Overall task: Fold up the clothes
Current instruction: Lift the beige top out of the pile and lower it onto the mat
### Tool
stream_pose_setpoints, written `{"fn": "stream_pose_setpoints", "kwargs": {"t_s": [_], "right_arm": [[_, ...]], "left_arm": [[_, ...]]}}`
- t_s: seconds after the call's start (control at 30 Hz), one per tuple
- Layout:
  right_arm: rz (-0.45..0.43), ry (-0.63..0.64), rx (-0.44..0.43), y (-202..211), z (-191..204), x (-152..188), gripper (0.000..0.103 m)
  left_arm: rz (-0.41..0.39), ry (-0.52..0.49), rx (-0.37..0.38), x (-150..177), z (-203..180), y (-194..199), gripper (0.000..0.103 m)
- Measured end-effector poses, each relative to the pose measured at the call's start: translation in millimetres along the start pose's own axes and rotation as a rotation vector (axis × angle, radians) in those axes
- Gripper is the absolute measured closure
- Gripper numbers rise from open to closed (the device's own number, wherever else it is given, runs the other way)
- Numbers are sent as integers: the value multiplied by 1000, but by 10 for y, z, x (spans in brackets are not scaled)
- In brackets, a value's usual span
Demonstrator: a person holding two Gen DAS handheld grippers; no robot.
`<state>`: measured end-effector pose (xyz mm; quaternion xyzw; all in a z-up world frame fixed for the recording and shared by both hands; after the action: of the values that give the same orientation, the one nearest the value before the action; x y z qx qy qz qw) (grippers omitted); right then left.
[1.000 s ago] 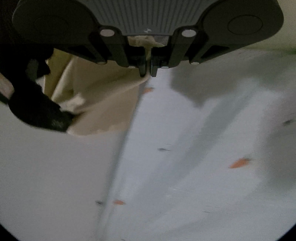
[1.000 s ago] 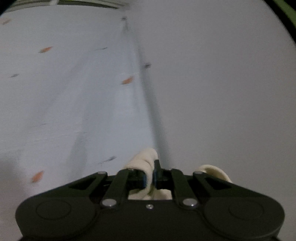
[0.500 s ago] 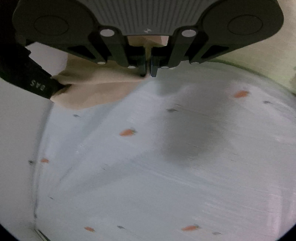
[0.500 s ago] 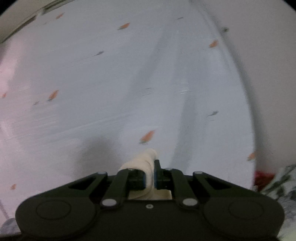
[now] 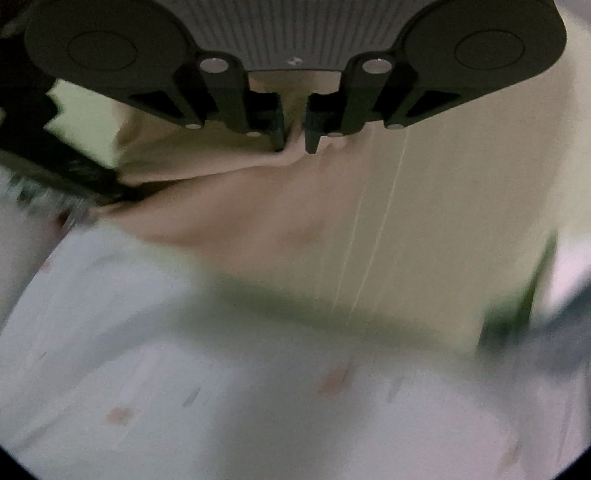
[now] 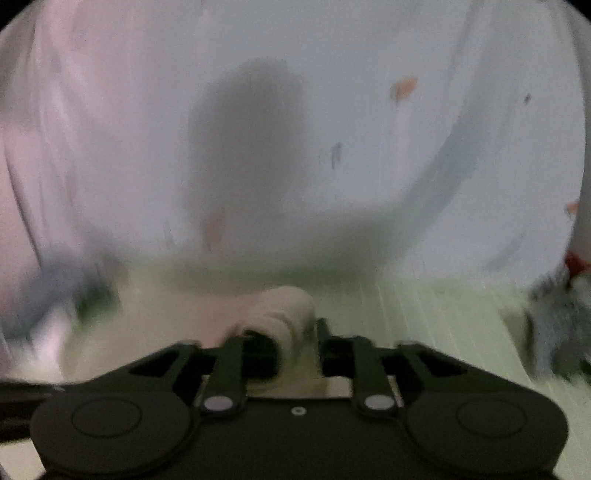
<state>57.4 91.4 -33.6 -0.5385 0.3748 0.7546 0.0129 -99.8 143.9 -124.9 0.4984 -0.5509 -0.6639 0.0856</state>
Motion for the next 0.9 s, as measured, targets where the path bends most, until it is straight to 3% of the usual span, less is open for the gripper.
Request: {"fn": "stream_pose_setpoints", "kwargs": {"t_s": [0.1,0.23,0.37,0.5,0.57,0.63,0.7,0.73,0.77,0.83,0.9], "right_arm": [[133,-22,28,49,-49,560,66],[188,-65,89,219,-217,877,59],[171,-120,135,280,-344,870,59],[119,-70,149,262,-320,694,55],[108,-30,137,212,-245,626,52],[148,0,90,116,-162,643,45],[184,16,55,-5,-117,656,45],[193,16,39,-48,-100,655,51],[195,12,20,-80,-88,632,69],[170,-13,-30,-73,-92,509,90],[118,-65,-81,-34,-144,322,91]], "left_arm": [[113,4,-24,372,183,-184,89],[118,33,-8,369,335,-209,88],[110,46,-15,188,340,-323,86],[87,19,2,69,263,-365,81],[88,16,10,42,248,-379,80],[88,13,10,16,255,-386,80],[79,11,1,-5,258,-398,80],[73,14,-2,-23,265,-387,80],[68,21,-5,-46,282,-374,80],[59,36,-12,-96,314,-381,80],[55,49,-18,-146,332,-399,80]]}}
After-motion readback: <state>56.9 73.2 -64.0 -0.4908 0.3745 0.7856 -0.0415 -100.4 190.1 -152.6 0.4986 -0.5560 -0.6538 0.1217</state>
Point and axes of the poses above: each gripper's, at about its wrist camera, not at the fingertips, and y roughly against the way its jaws point, z to its left, x to its underside, the point moved 10 cm from there along -y, roughly the way its jaws point, and after that the axes turned 13 degrees about -x, right-handed, at the moved point
